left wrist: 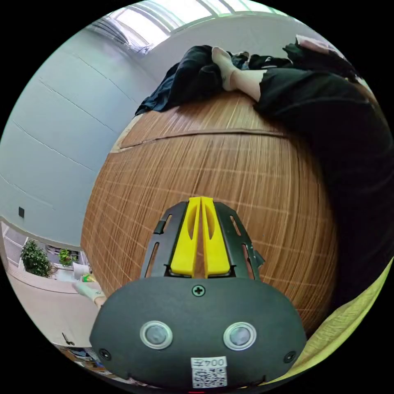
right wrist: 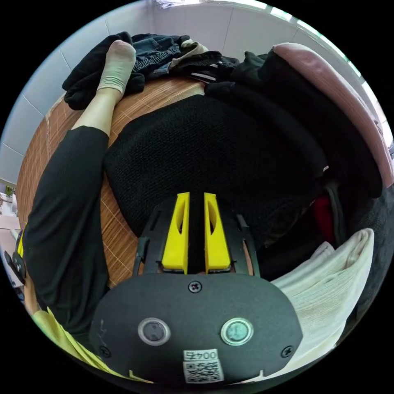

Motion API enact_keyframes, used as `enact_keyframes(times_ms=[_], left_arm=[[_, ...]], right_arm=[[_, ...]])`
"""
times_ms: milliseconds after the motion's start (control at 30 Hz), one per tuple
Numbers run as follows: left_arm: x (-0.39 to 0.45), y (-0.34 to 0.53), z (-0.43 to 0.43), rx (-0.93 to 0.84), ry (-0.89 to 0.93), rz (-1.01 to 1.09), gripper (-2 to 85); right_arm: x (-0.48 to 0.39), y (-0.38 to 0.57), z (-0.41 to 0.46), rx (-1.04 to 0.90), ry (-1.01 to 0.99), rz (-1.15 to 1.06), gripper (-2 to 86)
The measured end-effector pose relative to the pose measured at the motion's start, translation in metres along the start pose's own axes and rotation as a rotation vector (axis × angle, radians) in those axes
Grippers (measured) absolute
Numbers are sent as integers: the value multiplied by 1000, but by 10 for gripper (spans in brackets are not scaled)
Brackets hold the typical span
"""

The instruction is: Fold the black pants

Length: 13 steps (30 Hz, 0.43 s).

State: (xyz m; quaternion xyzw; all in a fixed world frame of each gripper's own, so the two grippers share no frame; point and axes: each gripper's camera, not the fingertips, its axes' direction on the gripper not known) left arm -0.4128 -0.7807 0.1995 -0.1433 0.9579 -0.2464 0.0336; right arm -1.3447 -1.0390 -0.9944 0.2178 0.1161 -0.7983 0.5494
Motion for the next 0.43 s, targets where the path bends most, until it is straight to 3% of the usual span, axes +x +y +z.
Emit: enact_keyframes(times_ms=[100, 233, 300, 433], left_arm=[[28, 52, 15, -95, -6, -30, 7], [48, 77, 18, -62, -9, -69, 5], [55, 81, 17, -55, -3, -77, 3], [50, 96, 14, -14, 51, -171, 2]], right_arm=[[-3, 6, -20, 73, -28, -23, 10], [-19, 35, -100, 551, -227, -41, 16], [-32, 27, -123, 647, -340, -81, 76], [-72, -50, -149, 609, -702, -153, 161]])
